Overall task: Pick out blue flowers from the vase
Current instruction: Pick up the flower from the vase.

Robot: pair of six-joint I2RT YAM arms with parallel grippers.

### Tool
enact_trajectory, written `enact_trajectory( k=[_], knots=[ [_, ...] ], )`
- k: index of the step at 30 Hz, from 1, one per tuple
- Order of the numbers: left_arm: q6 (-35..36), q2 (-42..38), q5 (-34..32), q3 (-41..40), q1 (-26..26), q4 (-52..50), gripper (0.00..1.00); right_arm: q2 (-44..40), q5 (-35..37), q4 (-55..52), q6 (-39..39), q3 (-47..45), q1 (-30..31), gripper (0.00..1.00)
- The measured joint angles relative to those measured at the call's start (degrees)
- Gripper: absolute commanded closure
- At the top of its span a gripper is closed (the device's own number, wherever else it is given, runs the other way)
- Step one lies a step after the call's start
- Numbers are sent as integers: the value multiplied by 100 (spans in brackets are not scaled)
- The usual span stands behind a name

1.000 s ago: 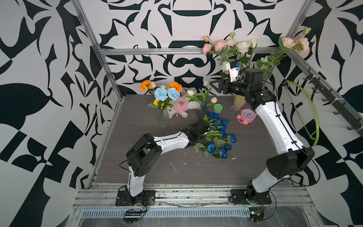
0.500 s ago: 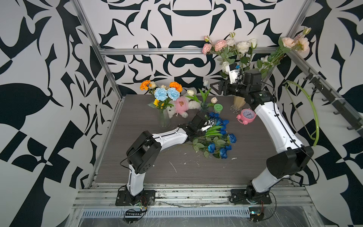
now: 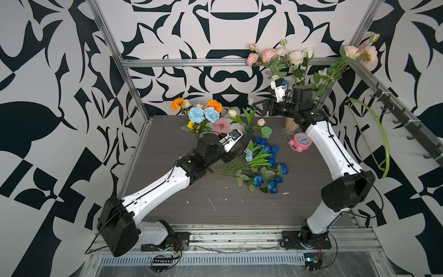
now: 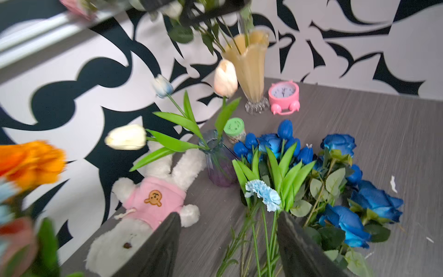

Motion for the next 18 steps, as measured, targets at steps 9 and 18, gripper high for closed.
enact_trajectory(
  k=[9, 18],
  knots=[
    [-949, -1681, -66, -1084, 1392, -44, 32, 780, 4, -173, -116, 710, 870, 29],
    [-1320, -2017, -52, -1182, 2387, -190, 31, 1993, 4, -251, -48, 1250, 1543, 30]
  ],
)
